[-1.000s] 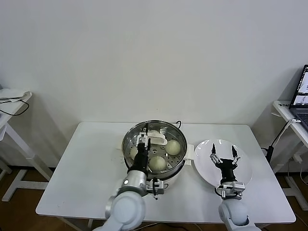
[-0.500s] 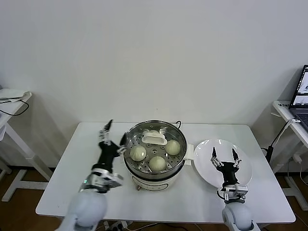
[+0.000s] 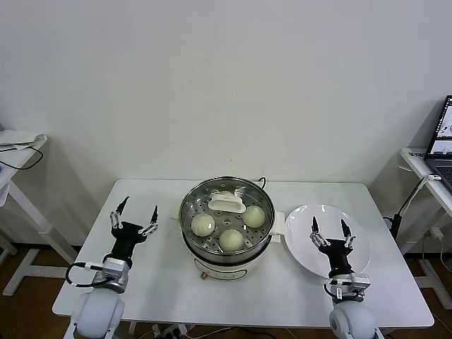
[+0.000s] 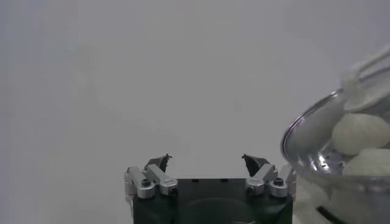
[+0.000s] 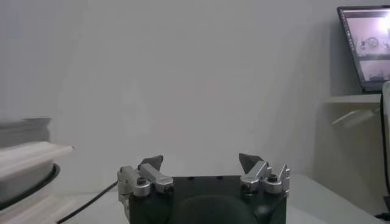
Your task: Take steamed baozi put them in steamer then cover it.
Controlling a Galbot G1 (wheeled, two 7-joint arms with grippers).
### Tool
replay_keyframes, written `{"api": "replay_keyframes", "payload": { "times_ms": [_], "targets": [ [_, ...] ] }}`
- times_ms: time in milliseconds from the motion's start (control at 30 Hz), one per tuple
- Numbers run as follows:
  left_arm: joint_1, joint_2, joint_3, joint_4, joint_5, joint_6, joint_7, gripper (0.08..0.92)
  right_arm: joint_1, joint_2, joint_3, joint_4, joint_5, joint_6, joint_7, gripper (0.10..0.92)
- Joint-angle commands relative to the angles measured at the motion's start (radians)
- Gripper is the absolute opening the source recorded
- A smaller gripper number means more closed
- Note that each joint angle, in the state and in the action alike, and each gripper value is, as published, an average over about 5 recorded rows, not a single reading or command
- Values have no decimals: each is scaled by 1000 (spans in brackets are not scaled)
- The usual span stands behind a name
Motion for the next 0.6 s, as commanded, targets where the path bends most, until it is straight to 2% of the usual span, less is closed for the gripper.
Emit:
{"api": "replay_keyframes", "payload": {
  "times_ms": [33,600],
  "targets": [
    [34,0,-69,90,-201,-119,3,823,-39,-2,11,25,4,2,-14,823],
    [53,6,-58,91,-177,-118,7,823,-83,6,17,44,-17,5,-15,823]
  ]
}}
